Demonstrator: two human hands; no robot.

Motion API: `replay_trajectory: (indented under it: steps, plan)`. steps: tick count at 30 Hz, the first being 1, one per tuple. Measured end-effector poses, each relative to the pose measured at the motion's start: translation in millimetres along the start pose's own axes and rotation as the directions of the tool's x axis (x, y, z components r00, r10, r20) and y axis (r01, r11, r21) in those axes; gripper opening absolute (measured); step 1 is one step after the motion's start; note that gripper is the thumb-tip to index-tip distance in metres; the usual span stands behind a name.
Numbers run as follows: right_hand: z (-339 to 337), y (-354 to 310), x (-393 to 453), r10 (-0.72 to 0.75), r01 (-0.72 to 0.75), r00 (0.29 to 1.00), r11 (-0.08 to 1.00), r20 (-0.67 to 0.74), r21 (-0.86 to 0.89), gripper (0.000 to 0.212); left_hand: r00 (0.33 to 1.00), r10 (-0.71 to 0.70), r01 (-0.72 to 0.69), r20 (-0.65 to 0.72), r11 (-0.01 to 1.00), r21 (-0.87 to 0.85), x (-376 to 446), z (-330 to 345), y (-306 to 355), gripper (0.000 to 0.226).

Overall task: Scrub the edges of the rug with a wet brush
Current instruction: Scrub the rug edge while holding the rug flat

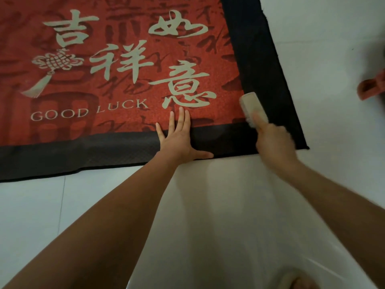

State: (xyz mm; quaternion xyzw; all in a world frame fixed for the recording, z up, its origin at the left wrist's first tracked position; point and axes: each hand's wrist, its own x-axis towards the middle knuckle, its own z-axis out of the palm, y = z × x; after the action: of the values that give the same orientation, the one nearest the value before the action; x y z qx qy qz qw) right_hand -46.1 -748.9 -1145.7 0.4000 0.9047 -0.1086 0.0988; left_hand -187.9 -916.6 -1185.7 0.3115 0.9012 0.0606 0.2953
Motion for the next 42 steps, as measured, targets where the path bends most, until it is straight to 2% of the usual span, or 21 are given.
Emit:
replay_trajectory:
  steps: [2, 5, 6, 9, 11, 14, 16, 17, 20, 22, 25, 26, 28, 30, 31, 32, 34, 36, 37, 39, 42]
  plan:
    - [19.2, -32.1, -23.2, -0.097, 0.092, 0.993, 0.993, 0.067, 0.077, 0.051, 1.0, 0.004, -0.004, -0.004, 1.0, -0.008, 0.6, 1.3, -0.8, 0.141]
    - [28.7, -42.9, -37.5, -0.367, 0.364, 0.922, 0.93, 0.128, 0.041, 0.06, 1.0, 0.01, -0.01, 0.001, 1.0, -0.011, 1.3, -1.3, -3.1, 0.141]
    - [21.9, -28.3, -23.8, -0.346, 0.348, 0.932, 0.937, 0.111, -0.006, 0.058, 1.0, 0.012, -0.012, 0.007, 1.0, -0.012, 1.0, -1.2, -3.2, 0.141]
    - [3.4, 4.1, 5.0, -0.012, 0.012, 1.0, 0.999, 0.003, 0.043, 0.055, 1.0, -0.001, 0.001, 0.002, 1.0, -0.004, 0.1, 1.0, 0.6, 0.143]
    - [16.6, -23.1, -19.7, 0.004, -0.008, 0.999, 0.996, 0.05, 0.089, 0.047, 1.0, -0.013, 0.013, 0.01, 1.0, -0.012, -0.6, 0.6, 3.9, 0.145]
    - [35.0, -58.0, -54.8, -0.313, 0.293, 0.937, 0.946, 0.153, 0.139, 0.059, 0.999, -0.034, 0.034, 0.014, 0.999, -0.008, 0.4, -0.7, 2.3, 0.144]
    - [21.8, -32.4, -29.6, -0.396, 0.402, 0.909, 0.916, 0.134, -0.02, 0.063, 0.998, -0.044, 0.043, 0.049, 0.999, 0.019, 0.6, -4.6, 3.5, 0.146]
    - [9.7, -13.8, -6.9, -0.314, 0.326, 0.941, 0.942, 0.128, -0.081, 0.06, 0.996, -0.05, 0.047, 0.068, 0.998, 0.036, 0.1, -6.6, 5.8, 0.147]
    - [-10.0, 7.2, 18.1, 0.019, -0.019, 1.0, 1.0, 0.005, 0.013, 0.05, 0.989, -0.086, 0.079, 0.124, 0.995, 0.058, -0.3, -13.9, 14.1, 0.15]
    - [6.1, -23.6, -6.7, -0.016, 0.012, 0.999, 0.996, 0.049, 0.092, 0.042, 0.986, -0.099, 0.091, 0.134, 0.994, 0.062, 1.1, -14.1, 16.0, 0.15]
    - [24.5, -44.5, -39.8, -0.376, 0.361, 0.918, 0.924, 0.125, 0.127, 0.061, 0.985, -0.112, 0.103, 0.134, 0.992, 0.072, 2.3, -16.7, 17.0, 0.149]
    - [18.6, -34.5, -32.6, -0.419, 0.412, 0.901, 0.908, 0.116, 0.075, 0.066, 0.984, -0.118, 0.109, 0.135, 0.991, 0.073, 1.5, -17.3, 17.7, 0.149]
    - [0.7, -4.6, 0.9, -0.274, 0.276, 0.955, 0.961, 0.109, 0.005, 0.069, 0.983, -0.122, 0.114, 0.137, 0.991, 0.068, 0.5, -18.0, 21.7, 0.149]
    - [-8.5, 3.1, 7.8, -0.089, 0.087, 0.995, 0.996, 0.05, 0.036, 0.067, 0.981, -0.136, 0.129, 0.141, 0.99, 0.059, -0.7, -18.2, 26.5, 0.149]
    - [-5.7, -7.2, -1.2, -0.063, 0.06, 0.997, 0.997, 0.046, 0.057, 0.064, 0.98, -0.137, 0.13, 0.142, 0.99, 0.057, -0.1, -17.7, 27.9, 0.149]
    - [1.2, -22.1, -15.2, -0.08, 0.074, 0.995, 0.993, 0.066, 0.09, 0.06, 0.981, -0.135, 0.129, 0.138, 0.99, 0.053, 0.6, -16.8, 28.5, 0.147]
    - [14.1, -43.9, -43.1, -0.25, 0.239, 0.962, 0.965, 0.108, 0.106, 0.056, 0.983, -0.133, 0.129, 0.127, 0.991, 0.038, 1.9, -16.6, 27.9, 0.145]
    - [15.3, -35.7, -37.4, -0.401, 0.401, 0.911, 0.916, 0.096, 0.014, 0.055, 0.984, -0.131, 0.128, 0.119, 0.991, 0.037, 2.6, -17.0, 25.7, 0.145]
    - [9.1, -21.6, -22.1, -0.385, 0.392, 0.919, 0.916, 0.086, -0.089, 0.05, 0.985, -0.129, 0.125, 0.118, 0.991, 0.04, 2.2, -15.7, 25.0, 0.145]
    - [-7.1, 9.9, 3.1, -0.2, 0.201, 0.979, 0.962, 0.025, -0.183, 0.045, 0.984, -0.124, 0.119, 0.124, 0.992, 0.048, 1.8, -14.2, 24.6, 0.145]
    - [-6.5, 1.8, -15.5, -0.071, 0.072, 0.997, 0.996, 0.018, -0.049, 0.047, 0.984, -0.128, 0.123, 0.127, 0.991, 0.047, 0.6, -13.1, 26.7, 0.146]
